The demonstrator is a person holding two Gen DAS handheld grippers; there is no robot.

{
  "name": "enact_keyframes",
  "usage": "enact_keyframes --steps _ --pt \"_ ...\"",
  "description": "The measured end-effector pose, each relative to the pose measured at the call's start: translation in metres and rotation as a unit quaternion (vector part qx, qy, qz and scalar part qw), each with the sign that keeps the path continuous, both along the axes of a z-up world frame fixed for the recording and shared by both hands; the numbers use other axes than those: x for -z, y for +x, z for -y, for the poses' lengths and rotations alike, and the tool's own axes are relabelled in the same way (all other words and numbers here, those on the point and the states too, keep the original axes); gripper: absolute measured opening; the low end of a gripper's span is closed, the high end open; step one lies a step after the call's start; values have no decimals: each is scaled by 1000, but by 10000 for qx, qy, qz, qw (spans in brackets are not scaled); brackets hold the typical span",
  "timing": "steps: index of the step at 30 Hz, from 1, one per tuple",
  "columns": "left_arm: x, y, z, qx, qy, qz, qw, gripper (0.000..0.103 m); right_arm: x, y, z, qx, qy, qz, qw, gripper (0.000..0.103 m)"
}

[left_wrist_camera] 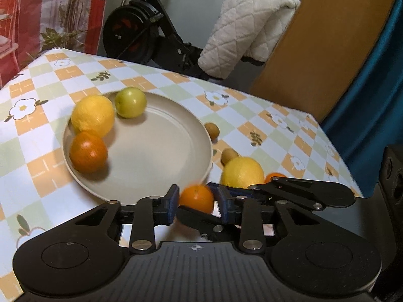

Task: Organize fruits
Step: 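Close the left gripper on the bright orange tangerine and lift it, then lower the tangerine onto the plate and open the left gripper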

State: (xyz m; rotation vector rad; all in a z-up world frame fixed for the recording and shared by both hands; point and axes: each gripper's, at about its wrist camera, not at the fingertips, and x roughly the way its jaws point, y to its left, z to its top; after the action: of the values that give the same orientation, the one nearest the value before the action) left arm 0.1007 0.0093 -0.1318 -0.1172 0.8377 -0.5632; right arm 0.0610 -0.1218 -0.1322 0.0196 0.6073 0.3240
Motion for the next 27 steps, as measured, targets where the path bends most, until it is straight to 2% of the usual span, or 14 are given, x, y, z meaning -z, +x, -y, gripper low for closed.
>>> enact_keyframes --steps 9,16,27 --pt "1 19 -18 -242 -302 -80 9992 34 -5 25 -15 -167 -94 4 9998 30" --pt "3 22 -21 -311 -364 -76 9988 34 -3 29 -18 -229 -143 30 9996 30" --pt "3 33 -35 -730 -340 -114 9967 33 0 51 -28 -360 -281 -10 9990 31"
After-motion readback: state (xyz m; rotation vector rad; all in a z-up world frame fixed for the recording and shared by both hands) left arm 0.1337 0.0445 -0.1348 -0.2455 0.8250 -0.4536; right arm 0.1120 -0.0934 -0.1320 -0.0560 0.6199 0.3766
